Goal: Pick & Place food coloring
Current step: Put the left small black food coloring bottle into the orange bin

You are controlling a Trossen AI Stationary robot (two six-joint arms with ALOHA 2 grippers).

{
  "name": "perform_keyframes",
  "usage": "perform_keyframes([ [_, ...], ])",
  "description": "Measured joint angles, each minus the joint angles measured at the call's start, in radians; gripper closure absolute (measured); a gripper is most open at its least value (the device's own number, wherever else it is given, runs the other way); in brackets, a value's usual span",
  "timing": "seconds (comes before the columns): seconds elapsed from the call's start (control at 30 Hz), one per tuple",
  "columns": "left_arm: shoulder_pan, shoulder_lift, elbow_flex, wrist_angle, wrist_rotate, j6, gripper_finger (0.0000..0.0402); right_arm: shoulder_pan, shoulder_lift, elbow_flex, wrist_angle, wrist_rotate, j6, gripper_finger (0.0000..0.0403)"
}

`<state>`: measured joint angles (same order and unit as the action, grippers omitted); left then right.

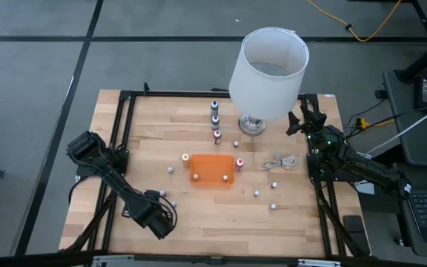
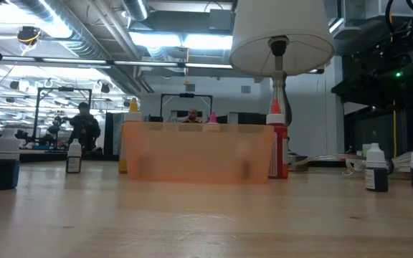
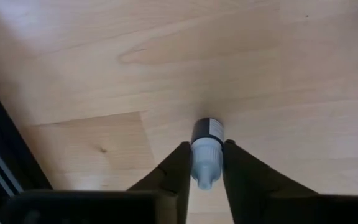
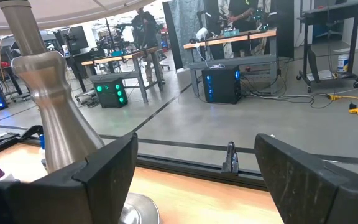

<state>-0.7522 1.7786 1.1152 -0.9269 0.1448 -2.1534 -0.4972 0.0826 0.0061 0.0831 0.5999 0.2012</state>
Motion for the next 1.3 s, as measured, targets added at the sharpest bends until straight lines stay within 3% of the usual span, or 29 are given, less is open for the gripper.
perform_keyframes([
  [0.27,0.024,-0.036,0.001,-0.01,-0.003,0.06,0.0338,0.0,0.0,0.0,0.0,0.0,0.0,0.0079],
  [0.57,0.051,-0.163,0.002,-0.214,-0.062,0.228,0.0339,0.0,0.0,0.0,0.0,0.0,0.0,0.0079],
  [1.03,0.189,-0.384,0.002,-0.48,-0.175,0.642,0.0339,0.0,0.0,0.0,0.0,0.0,0.0,0.0079],
  [1.3,0.368,-0.44,0.01,-0.502,-0.18,0.982,0.0339,0.0,0.0,0.0,0.0,0.0,0.0,0.0079],
])
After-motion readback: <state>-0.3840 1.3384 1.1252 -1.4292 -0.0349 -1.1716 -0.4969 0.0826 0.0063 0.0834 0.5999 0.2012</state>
